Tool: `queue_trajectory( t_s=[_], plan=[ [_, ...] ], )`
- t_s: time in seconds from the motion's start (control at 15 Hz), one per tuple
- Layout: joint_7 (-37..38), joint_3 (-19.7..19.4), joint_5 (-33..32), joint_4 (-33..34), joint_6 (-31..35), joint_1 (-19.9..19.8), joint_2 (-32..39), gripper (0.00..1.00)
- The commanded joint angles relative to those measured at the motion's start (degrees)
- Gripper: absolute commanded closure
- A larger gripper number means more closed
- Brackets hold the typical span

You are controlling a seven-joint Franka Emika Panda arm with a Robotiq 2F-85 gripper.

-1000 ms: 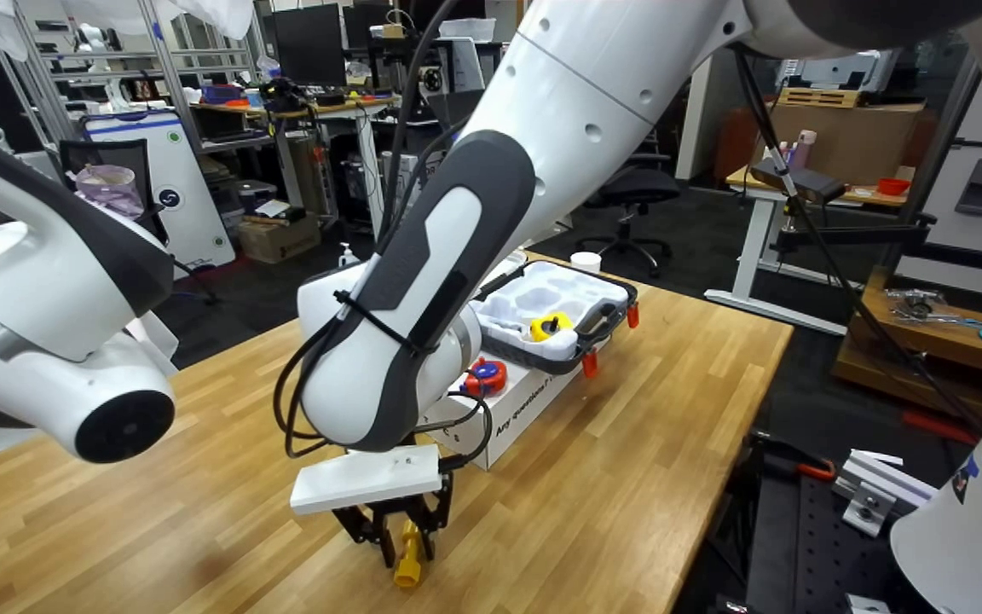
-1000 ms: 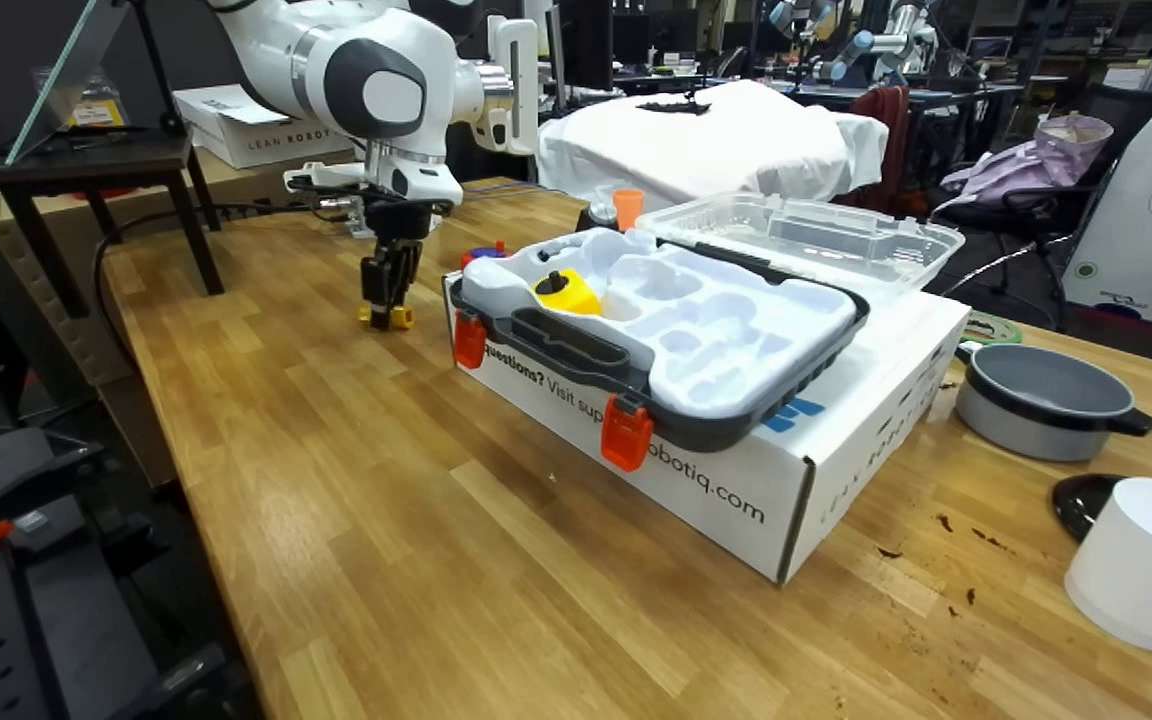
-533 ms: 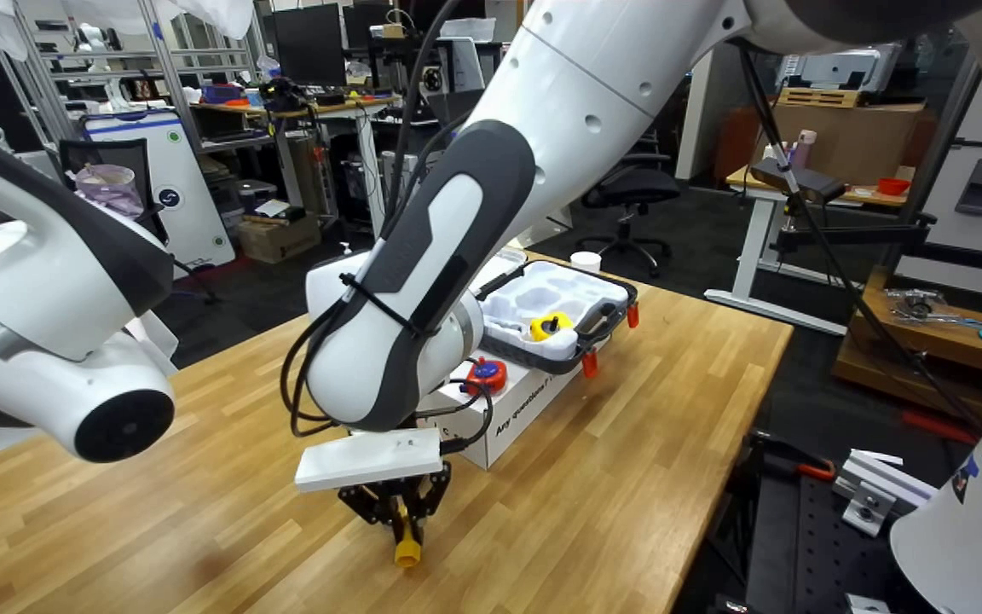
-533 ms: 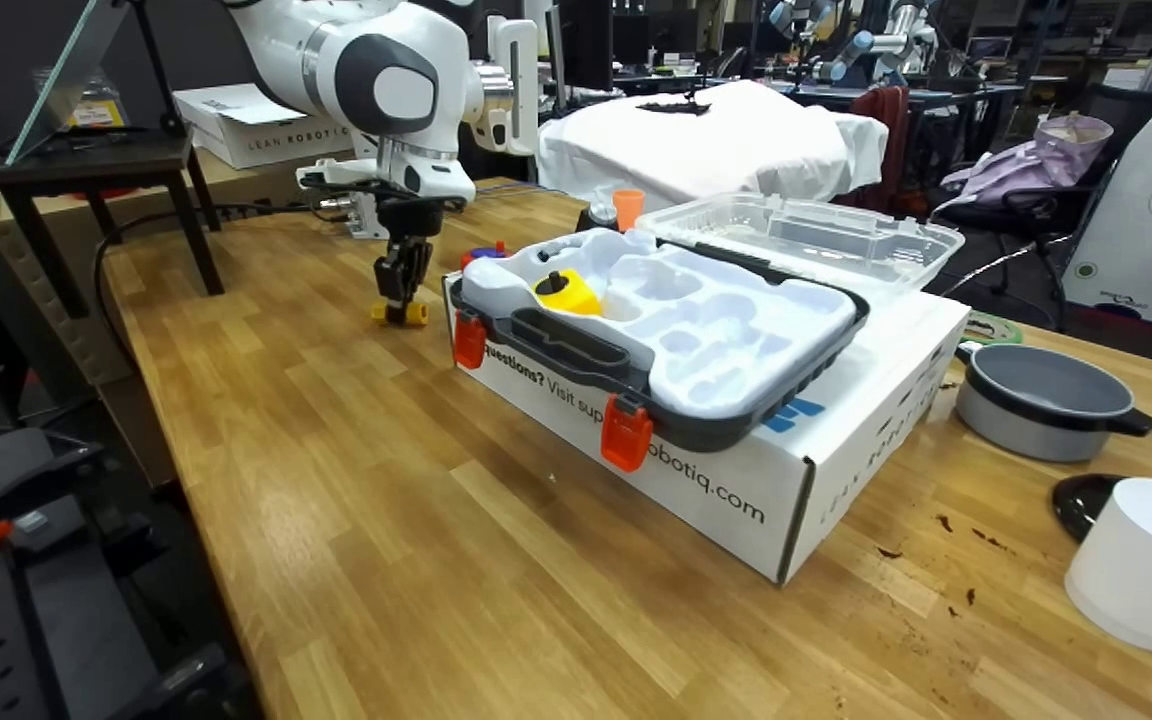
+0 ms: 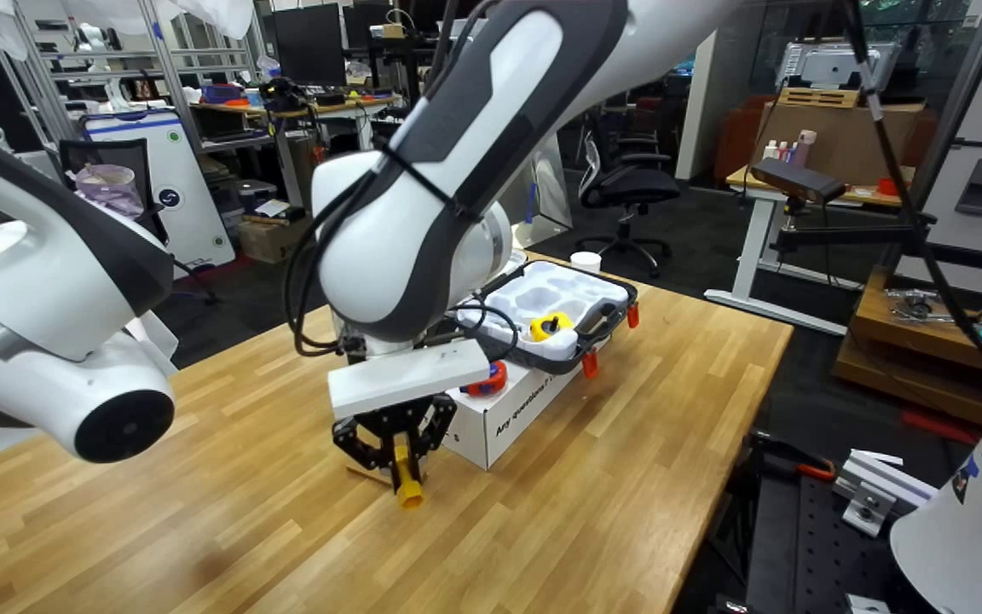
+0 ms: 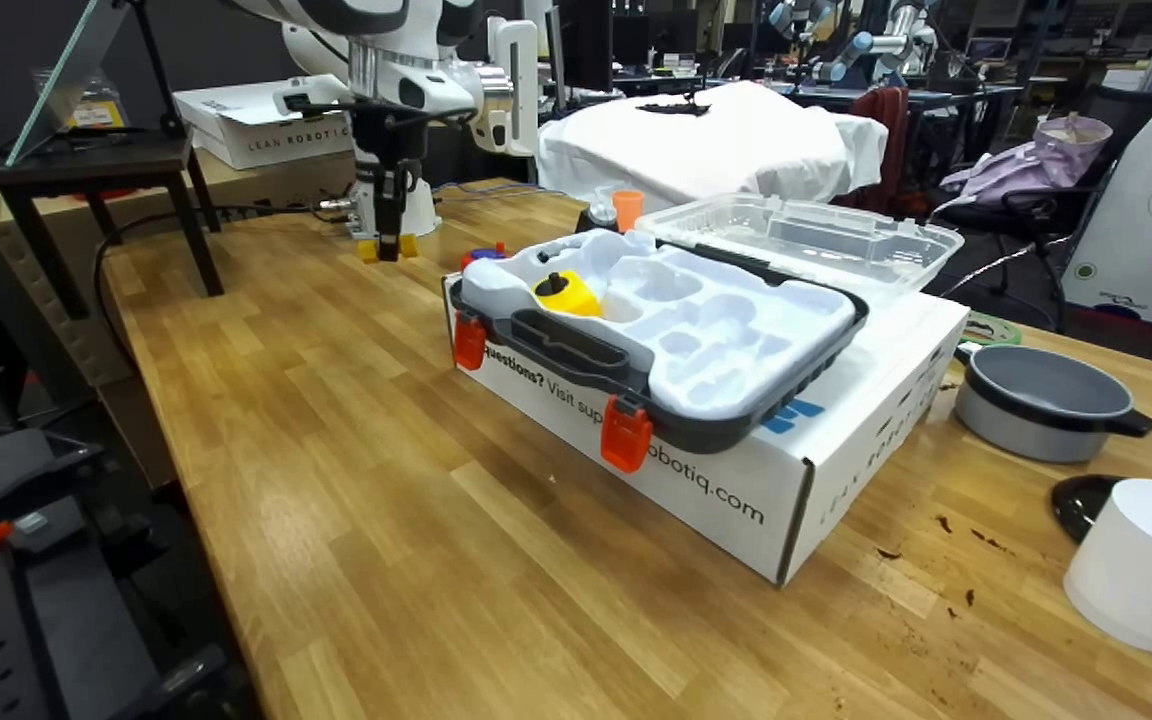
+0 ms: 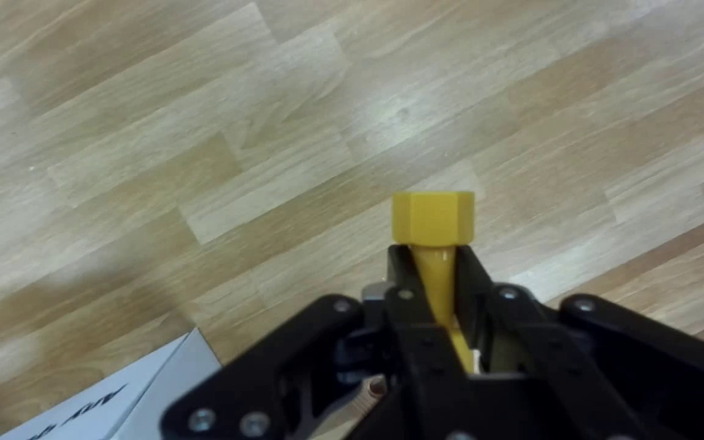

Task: Pick the object and put it on the right on the table

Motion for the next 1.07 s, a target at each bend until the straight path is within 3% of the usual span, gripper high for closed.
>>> queue_trajectory(
  t_s=[0.0,0.27,0.53,0.8,0.87,1.0],
  plan=[
    [-9.8,1.2,0.4,-6.7,-1.7,-2.1,-8.6,0.95],
    [-18.2,1.7,3.9,-10.1,-9.0,-3.5,-15.7,0.95],
    [-19.6,1.4,6.8,-11.7,-14.9,-3.7,-20.2,0.95],
    [-17.5,1.3,5.3,-11.5,-15.4,-3.3,-20.7,0.95],
    [-17.5,1.3,5.2,-11.6,-15.5,-3.3,-20.9,0.81],
    [-17.4,1.3,5.2,-11.6,-15.4,-3.3,-20.6,0.81]
  ],
)
